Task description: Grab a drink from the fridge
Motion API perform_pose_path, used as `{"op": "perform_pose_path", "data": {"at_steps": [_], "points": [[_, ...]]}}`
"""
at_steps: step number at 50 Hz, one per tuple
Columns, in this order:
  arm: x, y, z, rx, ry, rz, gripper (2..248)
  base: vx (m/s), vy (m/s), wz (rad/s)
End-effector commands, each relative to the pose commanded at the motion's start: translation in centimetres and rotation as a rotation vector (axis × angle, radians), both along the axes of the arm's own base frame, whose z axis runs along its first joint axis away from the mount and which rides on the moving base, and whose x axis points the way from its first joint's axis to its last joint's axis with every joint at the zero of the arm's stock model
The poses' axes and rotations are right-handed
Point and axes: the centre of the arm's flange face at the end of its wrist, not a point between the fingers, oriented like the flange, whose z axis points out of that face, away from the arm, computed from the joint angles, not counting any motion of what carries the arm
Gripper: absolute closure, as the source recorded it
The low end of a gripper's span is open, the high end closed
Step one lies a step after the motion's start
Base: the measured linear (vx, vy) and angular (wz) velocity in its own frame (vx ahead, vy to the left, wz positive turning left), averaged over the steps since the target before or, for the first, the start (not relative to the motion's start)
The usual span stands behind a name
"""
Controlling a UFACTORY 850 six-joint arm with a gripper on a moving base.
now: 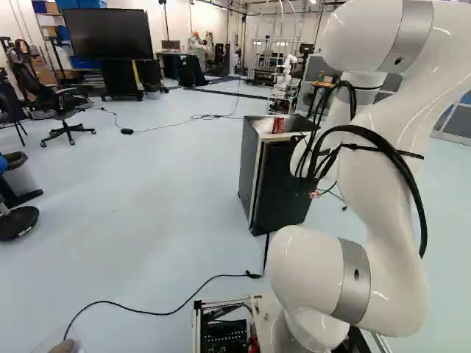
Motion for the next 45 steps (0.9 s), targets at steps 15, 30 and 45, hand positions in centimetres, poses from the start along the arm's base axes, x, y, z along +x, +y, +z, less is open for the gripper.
{"op": "perform_pose_path", "data": {"at_steps": [15,30,45], "points": [[2.0,0.4,-0.3,-0.005,-0.01,0.026,3,0.0,0.0,0.0],[4.0,0.6,-0.5,-0.011,-0.022,0.047,3,0.0,0.0,0.0],[5.7,0.5,-0.7,-0.017,-0.034,0.059,3,0.0,0.0,0.0]]}}
